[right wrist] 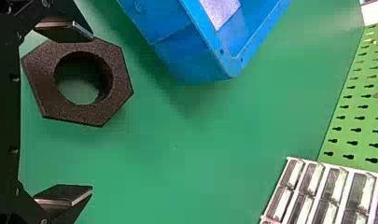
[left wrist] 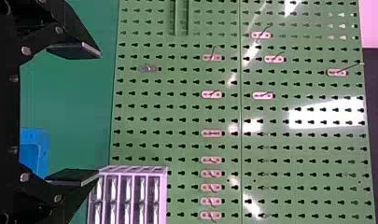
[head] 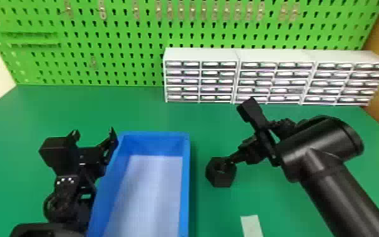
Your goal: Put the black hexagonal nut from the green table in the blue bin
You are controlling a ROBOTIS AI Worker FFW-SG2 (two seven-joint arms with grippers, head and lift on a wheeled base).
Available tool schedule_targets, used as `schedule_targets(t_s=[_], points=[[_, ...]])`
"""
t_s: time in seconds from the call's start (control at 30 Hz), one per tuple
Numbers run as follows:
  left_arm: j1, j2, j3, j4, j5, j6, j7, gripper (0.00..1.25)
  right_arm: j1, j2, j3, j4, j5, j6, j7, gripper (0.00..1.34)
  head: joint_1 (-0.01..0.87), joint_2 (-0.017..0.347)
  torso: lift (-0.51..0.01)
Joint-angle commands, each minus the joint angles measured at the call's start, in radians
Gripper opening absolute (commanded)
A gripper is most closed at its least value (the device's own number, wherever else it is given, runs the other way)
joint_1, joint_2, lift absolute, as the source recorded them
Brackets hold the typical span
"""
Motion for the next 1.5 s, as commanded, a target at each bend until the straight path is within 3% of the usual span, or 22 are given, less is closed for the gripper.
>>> schedule_targets(t_s=[0.0,0.57,1.07,1.47], points=[[-0.001,-0.003,0.000,0.000,0.000,0.000,0.000,0.90,-0.033,0.002,0.020,0.047,-0.002,0.000,0.001,1.19,0.657,0.057,-0.095],[-0.010,0.002,0.000,0.000,0.001,-0.005,0.000,0.90,-0.120,0.016,0.077,0.198,-0.002,-0.026,0.003,1.19,0.657,0.057,-0.095],[-0.023,0.002,-0.012,0.011,0.004,-0.011,0.000,0.90,-0.132,0.039,0.058,0.264,0.050,-0.054,0.001,1.19,0.657,0.057,-0.095],[-0.027,0.003,-0.017,0.015,0.006,-0.015,0.000,0.90,-0.132,0.049,0.089,0.310,0.027,-0.080,0.001,1.19,0.657,0.057,-0.095]])
